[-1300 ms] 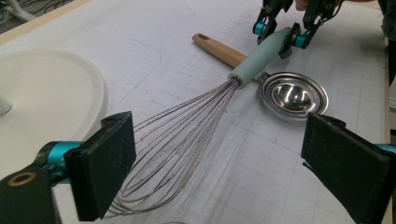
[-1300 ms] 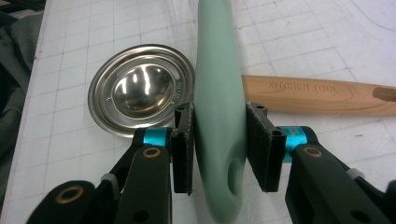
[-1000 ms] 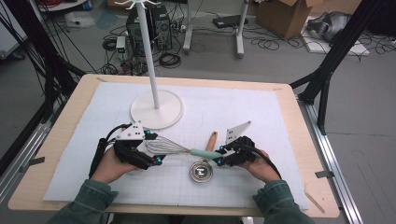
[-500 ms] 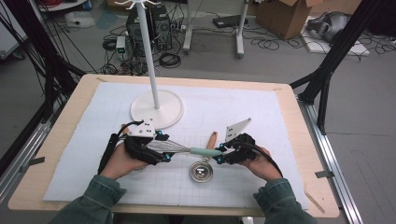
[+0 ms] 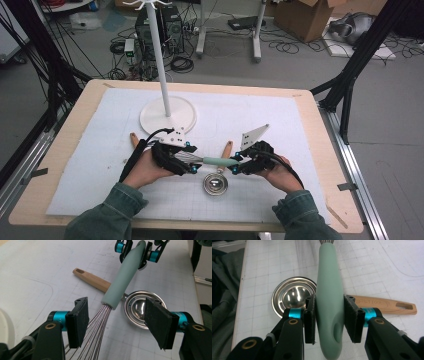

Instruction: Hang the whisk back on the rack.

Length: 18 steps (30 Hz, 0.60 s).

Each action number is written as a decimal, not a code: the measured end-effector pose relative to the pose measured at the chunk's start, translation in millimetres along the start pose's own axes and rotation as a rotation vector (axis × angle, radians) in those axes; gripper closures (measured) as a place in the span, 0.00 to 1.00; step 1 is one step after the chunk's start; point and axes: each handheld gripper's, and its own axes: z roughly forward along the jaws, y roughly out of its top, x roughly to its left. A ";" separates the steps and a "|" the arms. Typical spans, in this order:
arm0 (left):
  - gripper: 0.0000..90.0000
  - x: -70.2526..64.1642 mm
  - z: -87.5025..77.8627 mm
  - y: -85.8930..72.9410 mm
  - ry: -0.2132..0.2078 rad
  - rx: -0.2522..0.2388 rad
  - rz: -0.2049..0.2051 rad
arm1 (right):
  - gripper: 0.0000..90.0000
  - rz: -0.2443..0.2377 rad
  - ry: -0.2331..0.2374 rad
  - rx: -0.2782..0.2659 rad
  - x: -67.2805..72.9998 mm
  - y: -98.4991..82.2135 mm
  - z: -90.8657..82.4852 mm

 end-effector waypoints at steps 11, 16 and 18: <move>0.45 3.2 14.9 1.3 0.003 0.030 -0.001 | 0.72 -0.016 -0.005 0.003 3.8 10.7 -6.4; 0.47 4.9 17.0 1.0 0.004 0.035 -0.006 | 0.72 -0.029 -0.010 -0.002 5.3 17.0 -9.0; 0.47 5.3 18.2 0.7 0.001 0.040 -0.007 | 0.72 -0.033 -0.009 -0.002 6.2 20.7 -10.8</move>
